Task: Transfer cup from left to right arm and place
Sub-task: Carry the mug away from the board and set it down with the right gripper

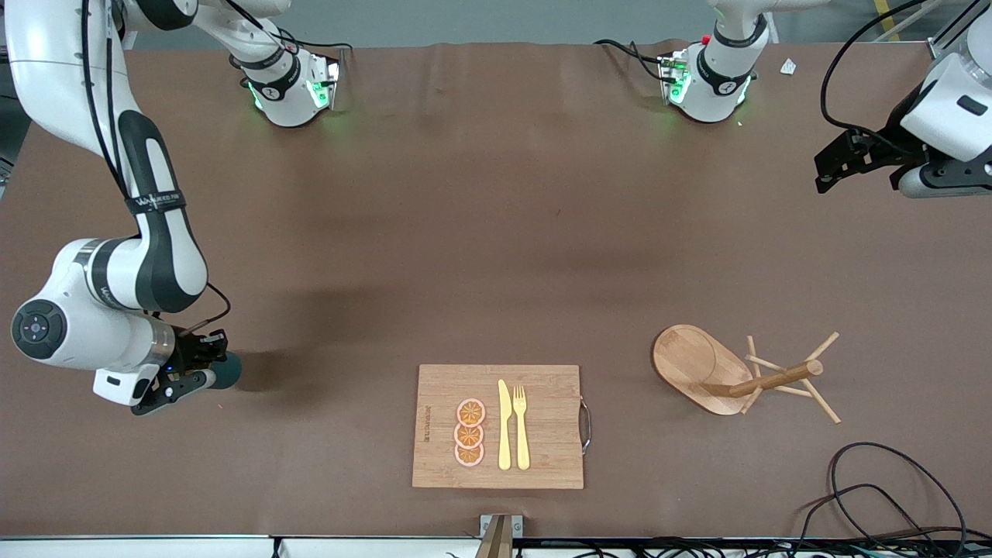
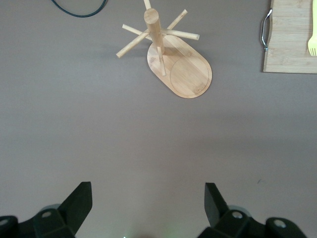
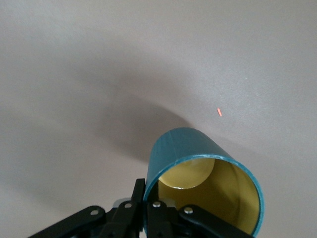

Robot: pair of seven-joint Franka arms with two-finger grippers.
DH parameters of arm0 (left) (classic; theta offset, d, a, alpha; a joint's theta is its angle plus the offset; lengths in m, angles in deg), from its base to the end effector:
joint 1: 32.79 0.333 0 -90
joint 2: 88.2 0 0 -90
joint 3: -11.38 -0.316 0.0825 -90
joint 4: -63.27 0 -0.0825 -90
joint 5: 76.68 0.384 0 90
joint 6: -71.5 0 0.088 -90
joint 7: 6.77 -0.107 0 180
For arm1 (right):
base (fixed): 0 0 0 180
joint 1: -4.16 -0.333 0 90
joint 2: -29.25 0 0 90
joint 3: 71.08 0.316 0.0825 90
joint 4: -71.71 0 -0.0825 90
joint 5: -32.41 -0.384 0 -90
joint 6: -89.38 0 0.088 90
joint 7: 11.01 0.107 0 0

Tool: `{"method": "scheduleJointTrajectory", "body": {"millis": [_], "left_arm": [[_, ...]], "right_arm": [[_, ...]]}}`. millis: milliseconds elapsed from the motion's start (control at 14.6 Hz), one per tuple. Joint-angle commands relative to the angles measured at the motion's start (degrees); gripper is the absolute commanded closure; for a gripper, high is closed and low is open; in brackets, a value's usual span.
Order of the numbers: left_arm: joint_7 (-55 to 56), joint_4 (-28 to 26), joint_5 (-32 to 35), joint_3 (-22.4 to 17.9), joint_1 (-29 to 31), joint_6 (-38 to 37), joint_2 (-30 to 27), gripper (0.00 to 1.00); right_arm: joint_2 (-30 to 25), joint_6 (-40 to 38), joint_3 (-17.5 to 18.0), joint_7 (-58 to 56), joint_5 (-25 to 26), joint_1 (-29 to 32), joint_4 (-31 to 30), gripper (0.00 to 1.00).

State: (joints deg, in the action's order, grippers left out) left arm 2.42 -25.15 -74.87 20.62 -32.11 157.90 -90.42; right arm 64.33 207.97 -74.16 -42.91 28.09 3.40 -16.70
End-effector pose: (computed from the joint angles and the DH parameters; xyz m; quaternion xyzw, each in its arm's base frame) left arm 0.5307 -0.0782 0.6528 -0.9998 -0.0066 -0.0044 0.0184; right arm 0.6933 -0.0188 0.2875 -0.9696 -0.2403 0.0354 0.0283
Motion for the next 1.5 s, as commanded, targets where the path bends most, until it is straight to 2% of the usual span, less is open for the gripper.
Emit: {"method": "scheduleJointTrajectory", "body": {"millis": [0,137,273,341,410,546,1024,1229,1434], "left_arm": [[-0.6,-0.8,-0.7,0.0,0.4,0.7,-0.8,0.0],[-0.7,-1.0,-0.7,0.0,0.4,0.6,-0.8,0.0],[-0.7,-1.0,-0.7,0.0,0.4,0.6,-0.8,0.0],[-0.8,-1.0,-0.7,0.0,0.4,0.6,-0.8,0.0],[-0.8,-1.0,-0.6,0.0,0.4,0.6,-0.8,0.0],[-0.8,-1.0,-0.6,0.0,0.4,0.4,-0.9,0.0],[-1.6,-0.6,-0.4,0.0,1.6,0.0,-0.9,0.0],[-1.6,-0.4,-0.4,0.0,1.6,-0.3,-1.1,0.0],[-1.6,-0.3,-0.2,-0.1,1.6,-0.4,-0.9,0.0]], "right_arm": [[-0.2,1.5,1.1,-2.2,1.2,1.3,-2.1,0.95],[-0.2,1.4,1.1,-1.9,2.2,1.0,-2.1,0.88],[-0.2,1.3,1.1,-1.4,2.2,1.0,-1.8,0.48],[-0.3,1.3,1.1,-1.3,2.2,1.2,-1.5,0.27],[-0.5,1.3,1.1,-1.5,2.3,1.1,-1.0,0.0],[-1.9,0.4,1.1,-0.6,2.1,1.0,0.4,0.0],[-16.9,-4.9,1.2,16.9,2.2,0.6,0.1,0.0],[-22.8,-9.7,1.0,19.9,2.3,1.7,0.2,0.0],[-29.3,-18.4,1.1,33.3,3.9,1.5,0.1,0.0]]}}
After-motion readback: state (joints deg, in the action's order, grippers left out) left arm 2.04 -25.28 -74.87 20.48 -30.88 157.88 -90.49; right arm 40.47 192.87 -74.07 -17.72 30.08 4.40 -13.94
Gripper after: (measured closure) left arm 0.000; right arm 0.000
